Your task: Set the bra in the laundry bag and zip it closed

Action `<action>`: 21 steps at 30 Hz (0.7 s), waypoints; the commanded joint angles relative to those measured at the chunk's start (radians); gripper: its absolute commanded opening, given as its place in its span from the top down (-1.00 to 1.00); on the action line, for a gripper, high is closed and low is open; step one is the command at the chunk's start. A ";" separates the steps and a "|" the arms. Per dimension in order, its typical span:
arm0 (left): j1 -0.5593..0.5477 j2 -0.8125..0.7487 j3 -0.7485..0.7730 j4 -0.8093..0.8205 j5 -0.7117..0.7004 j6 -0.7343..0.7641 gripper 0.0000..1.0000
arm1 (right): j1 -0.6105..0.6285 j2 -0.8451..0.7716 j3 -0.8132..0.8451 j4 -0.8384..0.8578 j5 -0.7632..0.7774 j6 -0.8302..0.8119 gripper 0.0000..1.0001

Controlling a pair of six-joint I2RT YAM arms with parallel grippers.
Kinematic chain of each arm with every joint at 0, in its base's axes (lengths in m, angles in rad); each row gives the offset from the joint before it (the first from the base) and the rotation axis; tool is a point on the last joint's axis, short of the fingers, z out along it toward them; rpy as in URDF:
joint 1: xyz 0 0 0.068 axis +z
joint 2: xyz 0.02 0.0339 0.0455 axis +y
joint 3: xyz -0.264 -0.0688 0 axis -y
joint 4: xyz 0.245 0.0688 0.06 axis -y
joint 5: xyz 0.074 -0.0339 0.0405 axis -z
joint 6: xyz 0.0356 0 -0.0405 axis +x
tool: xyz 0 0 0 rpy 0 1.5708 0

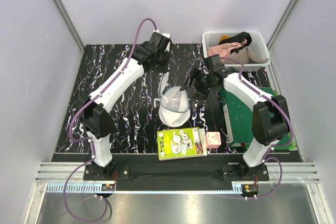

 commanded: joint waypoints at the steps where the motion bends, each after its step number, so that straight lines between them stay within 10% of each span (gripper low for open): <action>1: 0.025 -0.061 -0.024 0.030 0.086 -0.032 1.00 | 0.000 -0.056 0.018 -0.057 0.090 -0.169 -0.65; 21: 0.159 -0.193 -0.116 0.121 0.289 -0.084 1.00 | 0.015 0.116 -0.004 0.054 -0.080 -0.300 -0.23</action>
